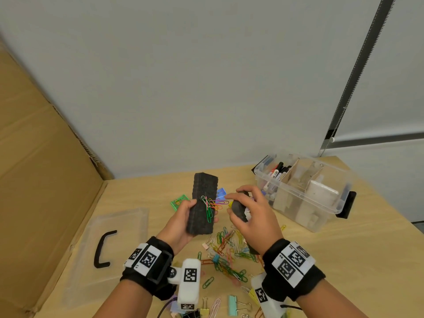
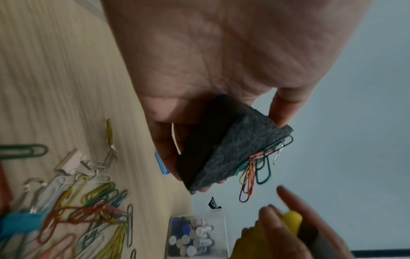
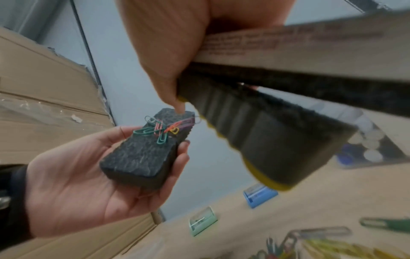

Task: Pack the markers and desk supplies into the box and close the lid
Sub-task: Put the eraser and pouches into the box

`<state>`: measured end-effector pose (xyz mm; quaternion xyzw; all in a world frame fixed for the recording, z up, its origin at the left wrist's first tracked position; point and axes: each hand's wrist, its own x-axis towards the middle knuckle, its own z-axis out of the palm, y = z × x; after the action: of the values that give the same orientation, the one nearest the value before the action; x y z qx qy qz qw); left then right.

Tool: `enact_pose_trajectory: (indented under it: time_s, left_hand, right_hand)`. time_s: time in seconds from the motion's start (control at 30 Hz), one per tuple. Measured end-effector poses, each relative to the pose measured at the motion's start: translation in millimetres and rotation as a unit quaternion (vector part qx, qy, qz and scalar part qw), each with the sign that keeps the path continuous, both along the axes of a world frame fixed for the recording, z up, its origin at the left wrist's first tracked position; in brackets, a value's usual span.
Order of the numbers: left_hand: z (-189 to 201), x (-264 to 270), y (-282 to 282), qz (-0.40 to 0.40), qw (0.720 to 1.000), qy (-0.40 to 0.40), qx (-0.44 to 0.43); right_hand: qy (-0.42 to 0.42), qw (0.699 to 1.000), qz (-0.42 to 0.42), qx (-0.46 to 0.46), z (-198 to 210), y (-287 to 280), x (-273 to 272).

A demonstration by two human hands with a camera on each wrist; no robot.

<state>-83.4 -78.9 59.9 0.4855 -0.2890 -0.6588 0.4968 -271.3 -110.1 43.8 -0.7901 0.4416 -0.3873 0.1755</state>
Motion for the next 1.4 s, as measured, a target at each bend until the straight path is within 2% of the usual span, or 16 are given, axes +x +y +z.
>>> enact_pose_trajectory:
  time_s: [0.17,0.33,0.67,0.77,0.83,1.07,1.2,1.33,1.4]
  left_hand:
    - [-1,-4,2,-0.012,1.0,0.002,-0.013]
    - [0,1,2,0.012,1.0,0.02,-0.009]
    - [-8,-8,5,-0.028,0.999,0.04,-0.001]
    - [-9,-12,7,-0.04,0.999,-0.001,0.005]
    - [-11,-13,7,-0.036,0.999,-0.021,0.013]
    - [-15,0,9,-0.003,1.0,-0.003,0.002]
    - [-19,-1,11,-0.013,1.0,0.0,0.009]
    - [-20,-11,11,-0.023,1.0,0.008,0.01]
    - [-19,-15,11,-0.027,1.0,0.006,0.013]
  right_hand:
    - [0.182,0.983,0.032,-0.022,7,6,7]
    - [0.257,0.965,0.056,-0.008,-10,11,-2]
    - [0.195,0.98,-0.008,-0.047,-3,3,7]
    - [0.176,0.984,-0.023,-0.021,-3,1,11]
    - [0.189,0.982,-0.025,-0.009,-5,-1,12]
    - [0.298,0.954,0.011,0.04,-21,3,-3]
    - [0.228,0.973,0.013,0.025,-13,4,-2]
    - [0.109,0.988,0.047,0.1,-2,4,11]
    - [0.098,0.986,0.041,0.129,-3,3,17]
